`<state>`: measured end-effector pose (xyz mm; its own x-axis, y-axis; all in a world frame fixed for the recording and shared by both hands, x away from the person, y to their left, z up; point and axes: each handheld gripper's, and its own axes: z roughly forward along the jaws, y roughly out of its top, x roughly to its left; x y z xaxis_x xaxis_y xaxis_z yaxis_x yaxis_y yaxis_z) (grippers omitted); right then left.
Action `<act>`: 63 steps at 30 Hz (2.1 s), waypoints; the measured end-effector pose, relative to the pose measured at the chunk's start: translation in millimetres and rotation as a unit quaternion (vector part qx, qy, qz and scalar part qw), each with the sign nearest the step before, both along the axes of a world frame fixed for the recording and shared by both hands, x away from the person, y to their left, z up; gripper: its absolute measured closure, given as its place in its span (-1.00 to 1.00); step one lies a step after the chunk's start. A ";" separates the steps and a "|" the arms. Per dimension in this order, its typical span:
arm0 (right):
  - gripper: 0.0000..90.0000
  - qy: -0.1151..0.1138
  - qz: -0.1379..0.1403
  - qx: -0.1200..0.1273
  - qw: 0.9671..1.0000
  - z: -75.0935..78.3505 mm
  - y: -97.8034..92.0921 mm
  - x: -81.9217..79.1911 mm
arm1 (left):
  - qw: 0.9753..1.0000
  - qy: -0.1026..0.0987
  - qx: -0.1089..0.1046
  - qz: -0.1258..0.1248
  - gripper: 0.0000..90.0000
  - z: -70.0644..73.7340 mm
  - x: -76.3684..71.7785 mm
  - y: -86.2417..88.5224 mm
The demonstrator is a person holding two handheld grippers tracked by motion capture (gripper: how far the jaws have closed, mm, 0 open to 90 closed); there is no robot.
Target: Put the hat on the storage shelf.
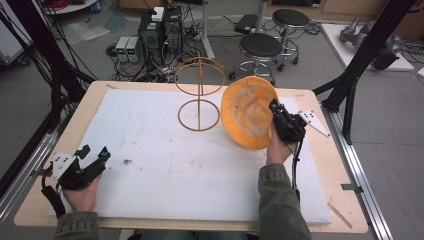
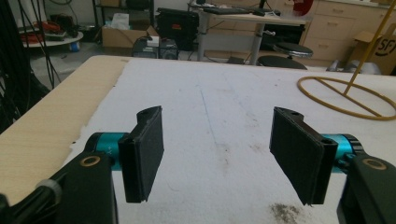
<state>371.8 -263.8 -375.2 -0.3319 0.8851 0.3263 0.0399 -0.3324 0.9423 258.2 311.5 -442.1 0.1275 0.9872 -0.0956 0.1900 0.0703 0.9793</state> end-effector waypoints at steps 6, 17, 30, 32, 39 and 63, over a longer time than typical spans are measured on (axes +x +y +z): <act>0.92 -0.012 0.002 0.002 1.000 8.6 -8.0 7.6 | 1.000 -0.006 -0.011 0.002 -0.22 0.1 -8.0 4.3; 0.92 -0.032 -0.036 -0.024 0.999 47.6 -0.7 39.6 | 1.000 -0.013 -0.021 -0.013 -0.21 -0.9 0.9 -1.7; 0.92 -0.017 -0.059 -0.056 0.997 81.1 17.2 82.4 | 0.999 -0.016 -0.030 -0.025 -0.22 -1.5 10.3 -8.3; 0.92 -0.017 -0.062 -0.061 0.996 85.2 19.7 84.9 | 0.999 -0.017 -0.031 -0.025 -0.21 -1.5 11.5 -8.5; 0.92 -0.017 -0.090 -0.100 0.991 108.6 43.0 101.6 | 0.999 -0.022 -0.038 -0.024 -0.22 -1.6 12.3 -6.9; 0.92 -0.064 0.029 -0.106 0.992 130.7 174.0 99.9 | 0.998 -0.029 -0.044 -0.021 -0.22 -1.1 10.5 -2.5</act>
<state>471.7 -89.8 -244.5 -0.4106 0.9077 0.0860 -0.0718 -0.1262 0.9894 268.7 309.1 -443.2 0.1770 0.9687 -0.1739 0.1388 0.1504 0.9788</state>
